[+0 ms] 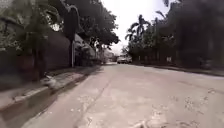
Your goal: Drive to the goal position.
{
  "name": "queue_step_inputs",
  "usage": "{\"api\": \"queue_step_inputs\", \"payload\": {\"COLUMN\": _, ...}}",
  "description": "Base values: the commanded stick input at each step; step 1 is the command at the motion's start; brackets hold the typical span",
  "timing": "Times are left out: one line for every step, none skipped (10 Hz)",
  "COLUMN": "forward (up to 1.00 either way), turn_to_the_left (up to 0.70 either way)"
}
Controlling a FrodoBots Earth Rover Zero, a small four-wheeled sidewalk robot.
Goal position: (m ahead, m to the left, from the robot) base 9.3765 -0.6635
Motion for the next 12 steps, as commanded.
{"api": "queue_step_inputs", "payload": {"forward": 1.00, "turn_to_the_left": 0.00}}
{"api": "queue_step_inputs", "payload": {"forward": 1.00, "turn_to_the_left": 0.00}}
{"api": "queue_step_inputs", "payload": {"forward": 1.00, "turn_to_the_left": 0.00}}
{"api": "queue_step_inputs", "payload": {"forward": 1.00, "turn_to_the_left": 0.00}}
{"api": "queue_step_inputs", "payload": {"forward": 1.00, "turn_to_the_left": 0.00}}
{"api": "queue_step_inputs", "payload": {"forward": 1.00, "turn_to_the_left": 0.00}}
{"api": "queue_step_inputs", "payload": {"forward": 1.00, "turn_to_the_left": 0.00}}
{"api": "queue_step_inputs", "payload": {"forward": 1.00, "turn_to_the_left": 0.00}}
{"api": "queue_step_inputs", "payload": {"forward": 1.00, "turn_to_the_left": 0.00}}
{"api": "queue_step_inputs", "payload": {"forward": 1.00, "turn_to_the_left": 0.00}}
{"api": "queue_step_inputs", "payload": {"forward": 1.00, "turn_to_the_left": 0.00}}
{"api": "queue_step_inputs", "payload": {"forward": 1.00, "turn_to_the_left": 0.00}}
